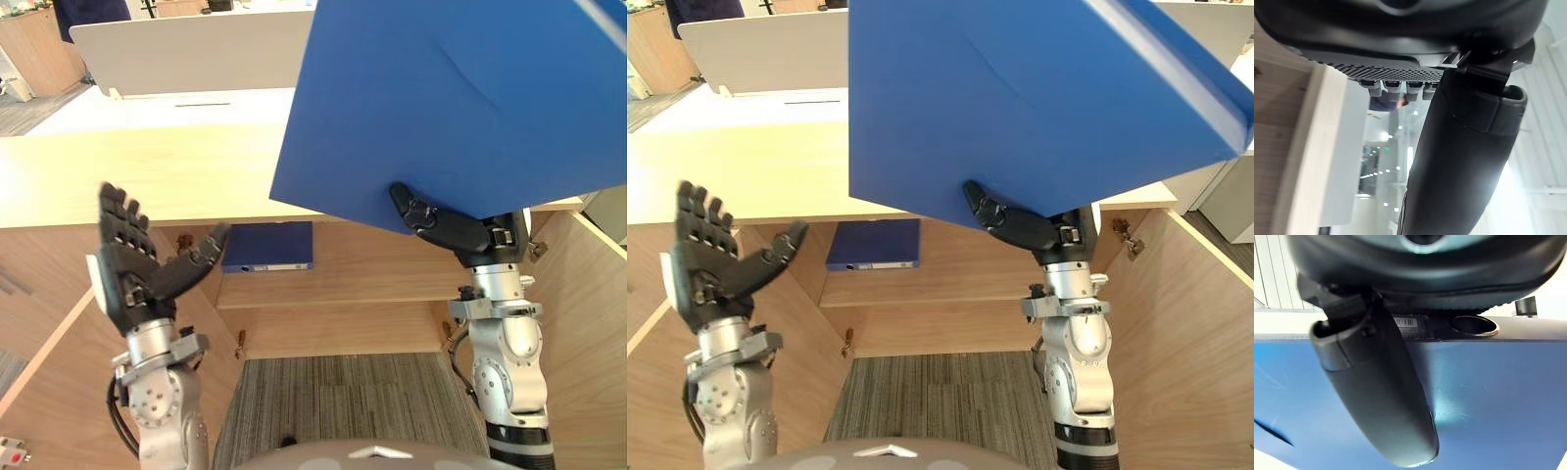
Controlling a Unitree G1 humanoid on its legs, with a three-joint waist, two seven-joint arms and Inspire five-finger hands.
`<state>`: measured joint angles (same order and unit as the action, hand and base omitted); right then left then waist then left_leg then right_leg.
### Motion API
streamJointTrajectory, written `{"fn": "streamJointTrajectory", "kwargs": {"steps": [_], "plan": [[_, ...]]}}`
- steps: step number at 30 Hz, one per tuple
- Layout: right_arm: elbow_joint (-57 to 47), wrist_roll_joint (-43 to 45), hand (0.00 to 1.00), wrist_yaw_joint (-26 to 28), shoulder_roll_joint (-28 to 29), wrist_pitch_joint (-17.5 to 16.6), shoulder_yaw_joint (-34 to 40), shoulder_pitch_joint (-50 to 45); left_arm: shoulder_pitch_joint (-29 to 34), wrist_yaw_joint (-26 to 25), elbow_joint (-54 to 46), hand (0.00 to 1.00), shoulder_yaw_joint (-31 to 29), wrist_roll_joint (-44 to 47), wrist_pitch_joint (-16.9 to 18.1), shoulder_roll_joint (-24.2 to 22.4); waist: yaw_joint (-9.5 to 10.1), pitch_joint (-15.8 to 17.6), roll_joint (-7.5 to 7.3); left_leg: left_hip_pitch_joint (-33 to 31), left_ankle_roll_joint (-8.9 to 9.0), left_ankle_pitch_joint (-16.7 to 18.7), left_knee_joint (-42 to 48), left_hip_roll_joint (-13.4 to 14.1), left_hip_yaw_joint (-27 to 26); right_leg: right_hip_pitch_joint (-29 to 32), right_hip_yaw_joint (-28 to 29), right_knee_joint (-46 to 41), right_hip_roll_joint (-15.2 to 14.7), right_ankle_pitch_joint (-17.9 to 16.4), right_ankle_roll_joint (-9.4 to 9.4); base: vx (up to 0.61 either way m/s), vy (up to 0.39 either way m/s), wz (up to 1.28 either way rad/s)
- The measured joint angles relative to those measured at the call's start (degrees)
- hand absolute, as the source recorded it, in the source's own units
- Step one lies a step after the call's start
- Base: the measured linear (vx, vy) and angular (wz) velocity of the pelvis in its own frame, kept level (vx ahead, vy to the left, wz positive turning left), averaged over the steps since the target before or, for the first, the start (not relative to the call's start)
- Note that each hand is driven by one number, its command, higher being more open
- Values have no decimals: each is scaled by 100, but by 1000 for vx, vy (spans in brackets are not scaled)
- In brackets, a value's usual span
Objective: Walk over to the cabinet, pick up the folder, carry it to the office cabinet, place the folder inside the office cabinet, then close the office cabinet door
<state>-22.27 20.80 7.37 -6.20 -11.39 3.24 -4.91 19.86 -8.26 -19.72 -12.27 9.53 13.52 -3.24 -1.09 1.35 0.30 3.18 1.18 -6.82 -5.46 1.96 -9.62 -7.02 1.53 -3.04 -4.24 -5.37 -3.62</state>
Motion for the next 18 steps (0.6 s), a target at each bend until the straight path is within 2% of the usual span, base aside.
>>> {"fn": "streamJointTrajectory", "kwargs": {"steps": [6, 12, 18], "plan": [[2, 185, 0, 39, -5, 4, -223, -348, 153, 21, 1245, 100, 76, -452, -385, -39, -14, 47, -65, -21, 9, 7, 0, 7, -3, 15, -2, 18, 4, -2, 2, 0, 0, 0], [108, 159, 0, 106, -121, 14, -687, -452, 152, 87, 2260, 100, 171, -844, -612, -15, -9, 75, -108, -126, 14, 10, 0, 11, -20, 126, 8, 20, 5, -2, 2, 0, 0, 0], [651, -363, 0, 50, -425, 128, -1098, -473, 73, 98, 3501, 100, 186, -1031, -777, 139, 2, 80, -125, -237, 36, 26, 1, 21, -72, 261, 54, 19, 12, 0, 3, 4, 4, -3]]}}
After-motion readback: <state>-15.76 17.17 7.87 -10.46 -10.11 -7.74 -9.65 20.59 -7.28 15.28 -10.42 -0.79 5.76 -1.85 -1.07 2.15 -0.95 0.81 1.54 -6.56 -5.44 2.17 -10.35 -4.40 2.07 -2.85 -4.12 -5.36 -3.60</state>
